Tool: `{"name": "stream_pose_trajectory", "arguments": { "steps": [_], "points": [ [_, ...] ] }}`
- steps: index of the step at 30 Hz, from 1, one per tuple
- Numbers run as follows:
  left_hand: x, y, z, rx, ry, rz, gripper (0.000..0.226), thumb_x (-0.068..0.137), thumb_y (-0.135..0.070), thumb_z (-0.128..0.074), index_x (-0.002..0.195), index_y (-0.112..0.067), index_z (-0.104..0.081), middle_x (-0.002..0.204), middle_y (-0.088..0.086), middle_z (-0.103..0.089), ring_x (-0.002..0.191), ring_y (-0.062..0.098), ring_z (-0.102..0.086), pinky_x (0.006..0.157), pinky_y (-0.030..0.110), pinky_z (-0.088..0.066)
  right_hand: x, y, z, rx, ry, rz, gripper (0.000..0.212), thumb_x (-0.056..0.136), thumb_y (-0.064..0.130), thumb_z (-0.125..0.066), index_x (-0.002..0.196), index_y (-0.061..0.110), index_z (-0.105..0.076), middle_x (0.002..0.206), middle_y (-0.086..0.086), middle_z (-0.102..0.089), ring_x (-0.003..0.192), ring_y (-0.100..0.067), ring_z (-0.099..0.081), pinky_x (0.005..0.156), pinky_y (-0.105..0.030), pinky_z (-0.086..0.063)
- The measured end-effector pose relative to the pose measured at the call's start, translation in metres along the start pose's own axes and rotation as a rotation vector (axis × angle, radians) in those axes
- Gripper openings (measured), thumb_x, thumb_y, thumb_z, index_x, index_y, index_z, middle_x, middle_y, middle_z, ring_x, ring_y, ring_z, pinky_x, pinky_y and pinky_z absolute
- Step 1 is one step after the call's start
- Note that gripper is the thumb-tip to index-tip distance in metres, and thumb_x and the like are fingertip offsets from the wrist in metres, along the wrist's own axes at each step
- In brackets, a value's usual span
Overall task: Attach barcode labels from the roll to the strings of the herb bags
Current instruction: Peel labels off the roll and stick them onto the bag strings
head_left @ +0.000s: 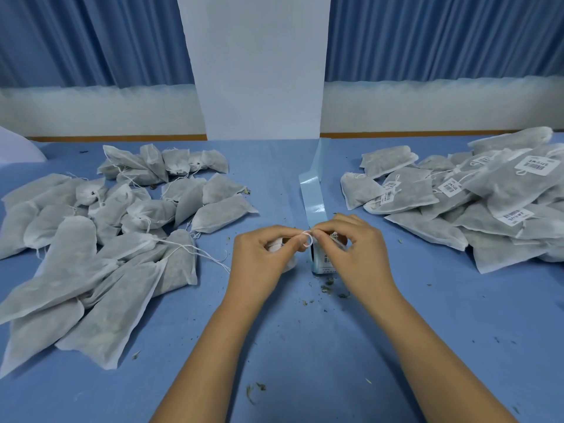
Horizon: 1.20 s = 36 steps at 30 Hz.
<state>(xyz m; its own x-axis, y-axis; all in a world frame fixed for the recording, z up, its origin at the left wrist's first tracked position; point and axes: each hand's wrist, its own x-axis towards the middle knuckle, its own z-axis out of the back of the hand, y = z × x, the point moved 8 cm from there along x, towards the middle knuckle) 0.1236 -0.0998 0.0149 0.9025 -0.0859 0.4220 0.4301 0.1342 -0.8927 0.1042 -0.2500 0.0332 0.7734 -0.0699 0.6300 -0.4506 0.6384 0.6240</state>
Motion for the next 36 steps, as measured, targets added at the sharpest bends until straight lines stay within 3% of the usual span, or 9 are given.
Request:
{"name": "stream_pose_trajectory", "arguments": {
  "steps": [5,11,16,19,21,25,31,36],
  "points": [
    [0.001,0.003,0.006,-0.032,-0.069,0.042,0.014,0.083,-0.012,-0.073,0.075,-0.022,-0.077,0.073,-0.007,-0.074,0.073,0.005,-0.069,0.071,0.012,-0.05,-0.002,0.002,-0.013,0.021,0.12,0.003,0.01,0.085,0.015,-0.071,0.076,0.019,-0.074,0.062,0.022,-0.052,0.067,-0.01,-0.045,0.071,-0.024,-0.035],
    [0.0,0.006,0.003,-0.018,-0.036,0.067,0.011,0.086,-0.011,-0.07,0.078,-0.017,-0.075,0.073,-0.004,-0.074,0.074,0.006,-0.071,0.068,0.011,-0.049,-0.002,0.007,-0.002,-0.015,0.01,0.016,0.018,0.08,0.036,-0.066,0.07,0.025,-0.057,0.071,0.019,-0.055,0.072,-0.005,-0.047,0.078,-0.015,-0.03],
    [0.001,0.01,-0.004,-0.12,0.042,0.168,0.016,0.088,-0.008,-0.066,0.076,-0.016,-0.074,0.075,0.0,-0.075,0.075,0.009,-0.071,0.071,0.018,-0.052,-0.003,0.007,-0.005,-0.017,0.013,0.038,0.015,0.085,0.017,-0.068,0.072,0.017,-0.06,0.073,0.018,-0.053,0.07,-0.002,-0.043,0.076,-0.017,-0.03],
    [-0.001,0.009,-0.014,-0.22,0.137,0.203,0.02,0.09,-0.007,-0.063,0.075,-0.014,-0.073,0.071,0.003,-0.072,0.072,0.011,-0.069,0.071,0.017,-0.052,-0.002,0.007,-0.005,-0.088,-0.004,0.057,0.011,0.085,0.014,-0.064,0.074,0.013,-0.062,0.075,0.01,-0.058,0.071,-0.013,-0.047,0.074,-0.025,-0.031],
    [-0.002,0.008,-0.018,-0.261,0.143,0.217,0.021,0.09,-0.007,-0.063,0.074,-0.014,-0.074,0.067,0.003,-0.069,0.067,0.012,-0.066,0.069,0.017,-0.052,-0.002,0.007,-0.006,-0.08,0.009,0.062,0.009,0.084,0.012,-0.065,0.075,0.013,-0.064,0.076,0.008,-0.059,0.072,-0.015,-0.049,0.074,-0.023,-0.03],
    [-0.001,0.012,-0.01,-0.34,0.057,0.271,0.015,0.087,-0.008,-0.066,0.075,-0.01,-0.074,0.063,0.002,-0.065,0.06,0.012,-0.062,0.063,0.017,-0.05,-0.002,0.013,0.003,0.013,-0.056,0.11,0.007,0.083,0.02,-0.069,0.083,0.014,-0.066,0.082,0.012,-0.058,0.073,0.001,-0.047,0.079,-0.022,-0.035],
    [-0.001,0.011,-0.011,-0.293,0.092,0.266,0.021,0.09,-0.008,-0.063,0.071,-0.01,-0.073,0.062,0.001,-0.063,0.06,0.012,-0.059,0.062,0.018,-0.05,-0.003,0.022,0.004,0.034,-0.07,0.197,0.008,0.078,0.016,-0.076,0.077,0.009,-0.072,0.076,0.005,-0.066,0.07,-0.017,-0.058,0.077,-0.028,-0.038],
    [-0.001,0.009,-0.012,-0.231,0.135,0.236,0.035,0.092,-0.011,-0.062,0.06,-0.022,-0.073,0.059,-0.002,-0.06,0.057,0.012,-0.06,0.063,0.018,-0.05,-0.005,0.022,0.011,-0.068,-0.148,0.262,0.008,0.081,0.008,-0.07,0.074,0.008,-0.071,0.073,0.002,-0.068,0.072,-0.008,-0.055,0.078,-0.024,-0.036]
  ]
}}
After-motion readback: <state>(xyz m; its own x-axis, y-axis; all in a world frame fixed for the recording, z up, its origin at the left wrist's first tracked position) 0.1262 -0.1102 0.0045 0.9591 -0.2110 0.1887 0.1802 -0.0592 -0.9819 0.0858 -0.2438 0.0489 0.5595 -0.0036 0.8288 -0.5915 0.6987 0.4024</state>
